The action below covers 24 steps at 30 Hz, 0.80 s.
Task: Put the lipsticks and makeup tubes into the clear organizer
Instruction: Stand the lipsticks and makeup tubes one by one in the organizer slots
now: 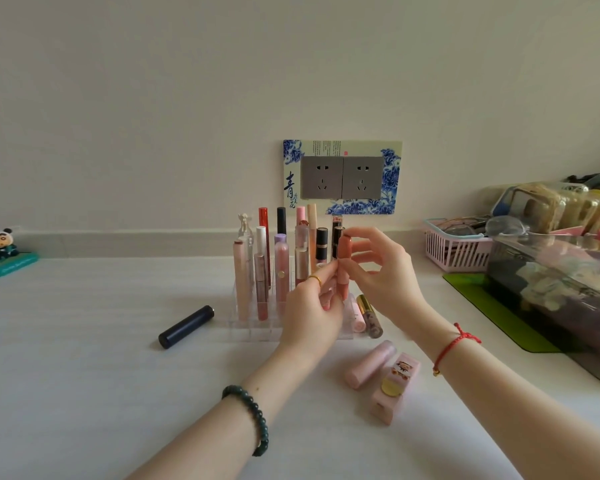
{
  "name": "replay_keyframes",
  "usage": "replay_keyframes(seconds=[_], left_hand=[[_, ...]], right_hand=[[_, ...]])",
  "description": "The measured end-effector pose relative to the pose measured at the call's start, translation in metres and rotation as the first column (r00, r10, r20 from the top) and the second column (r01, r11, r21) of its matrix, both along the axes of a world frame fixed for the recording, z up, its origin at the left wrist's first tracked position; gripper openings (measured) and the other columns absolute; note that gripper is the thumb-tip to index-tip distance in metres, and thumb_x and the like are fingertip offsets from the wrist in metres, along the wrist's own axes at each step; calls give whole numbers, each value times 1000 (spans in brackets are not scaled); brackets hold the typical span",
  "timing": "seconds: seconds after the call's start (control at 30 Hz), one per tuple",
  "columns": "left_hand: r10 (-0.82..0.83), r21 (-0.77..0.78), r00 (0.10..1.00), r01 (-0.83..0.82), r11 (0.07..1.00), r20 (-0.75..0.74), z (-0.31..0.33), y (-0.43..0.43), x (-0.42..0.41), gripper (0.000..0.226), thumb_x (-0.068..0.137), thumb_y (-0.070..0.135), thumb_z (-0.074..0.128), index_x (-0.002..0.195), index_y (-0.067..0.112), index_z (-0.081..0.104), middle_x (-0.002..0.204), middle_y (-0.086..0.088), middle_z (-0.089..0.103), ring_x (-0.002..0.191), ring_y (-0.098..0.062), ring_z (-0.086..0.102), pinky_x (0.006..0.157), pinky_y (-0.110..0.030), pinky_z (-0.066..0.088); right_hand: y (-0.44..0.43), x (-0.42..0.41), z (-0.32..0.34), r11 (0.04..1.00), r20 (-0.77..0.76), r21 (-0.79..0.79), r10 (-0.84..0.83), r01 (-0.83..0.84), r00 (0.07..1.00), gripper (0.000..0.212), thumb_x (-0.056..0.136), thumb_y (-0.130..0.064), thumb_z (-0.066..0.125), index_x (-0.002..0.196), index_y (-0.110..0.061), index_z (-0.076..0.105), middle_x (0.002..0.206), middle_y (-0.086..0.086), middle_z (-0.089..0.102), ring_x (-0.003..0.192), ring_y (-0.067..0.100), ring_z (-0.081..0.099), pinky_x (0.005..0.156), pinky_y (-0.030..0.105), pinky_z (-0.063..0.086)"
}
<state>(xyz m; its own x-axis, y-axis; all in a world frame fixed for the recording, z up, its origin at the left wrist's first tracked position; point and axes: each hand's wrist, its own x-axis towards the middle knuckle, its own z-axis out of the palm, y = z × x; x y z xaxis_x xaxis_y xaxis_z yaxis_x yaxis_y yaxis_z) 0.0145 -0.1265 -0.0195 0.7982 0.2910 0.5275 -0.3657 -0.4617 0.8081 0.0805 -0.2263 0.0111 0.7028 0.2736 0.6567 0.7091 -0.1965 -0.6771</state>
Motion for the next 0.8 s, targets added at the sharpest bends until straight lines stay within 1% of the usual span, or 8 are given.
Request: replay_keyframes(seconds=[0.1,0.17,0.23,0.37,0.47,0.63,0.7,0.8], left_hand=[[2,12,1000,-2,1000,-13,-5,1,2,46,85,-1,47,127,16,51,119,-2,64,113,-4,56,97,-17,42],[16,25,999,-15,1000,-28,-9,1,2,45,84,5,50,128,17,50,118,-2,64,113,-7,57,100,-25,44],[18,37,999,-17,999,-44,-12,1,3,46,83,10,51,129,17,49,115,-3,66,111,-9,58,100,-30,45],[17,58,997,-12,998,-82,-16,1,2,47,85,7,52,132,15,46,120,-1,63,111,-6,56,100,-25,44],[19,87,996,-12,996,-86,-17,1,2,49,84,15,53,132,14,46,121,-1,63,114,-7,55,102,-29,44],[30,100,996,-21,995,-89,-17,1,1,48,85,13,54,132,14,46,120,0,63,115,-6,55,102,-30,44],[21,96,996,-12,995,-91,-18,1,1,49,86,14,54,133,13,45,122,0,62,116,-6,54,102,-30,44],[19,93,996,-11,996,-91,-17,1,0,49,86,14,55,134,13,44,125,0,60,117,-5,54,103,-29,43]], right_hand=[[1,1,-7,1000,6,-10,-6,6,1000,34,78,-4,65,106,-23,59,84,-11,65,79,1,64,72,9,48],[2,2,-11,1000,3,-20,-5,6,1000,33,79,-5,65,106,-22,59,82,-14,64,77,-2,62,68,4,46],[3,2,-15,1000,-6,-30,-6,6,1000,33,79,-4,64,107,-22,59,82,-13,63,76,-4,61,66,1,44],[4,3,-21,999,-16,-47,-10,9,1000,33,80,-3,64,109,-19,60,85,-8,63,78,-3,60,65,1,46],[5,4,-23,998,-22,-55,-7,6,1000,32,81,-4,63,109,-17,59,85,-7,63,77,0,60,66,1,46],[5,3,-23,999,-32,-48,-4,2,999,29,83,-8,62,111,-17,58,83,-6,62,77,-1,60,64,1,46],[5,4,-24,998,-36,-55,-9,7,999,30,83,-8,62,112,-16,57,82,-6,62,76,1,61,64,2,47],[5,4,-24,998,-33,-64,-15,13,999,31,83,-7,62,112,-16,56,81,-8,61,76,-2,60,64,2,47]])
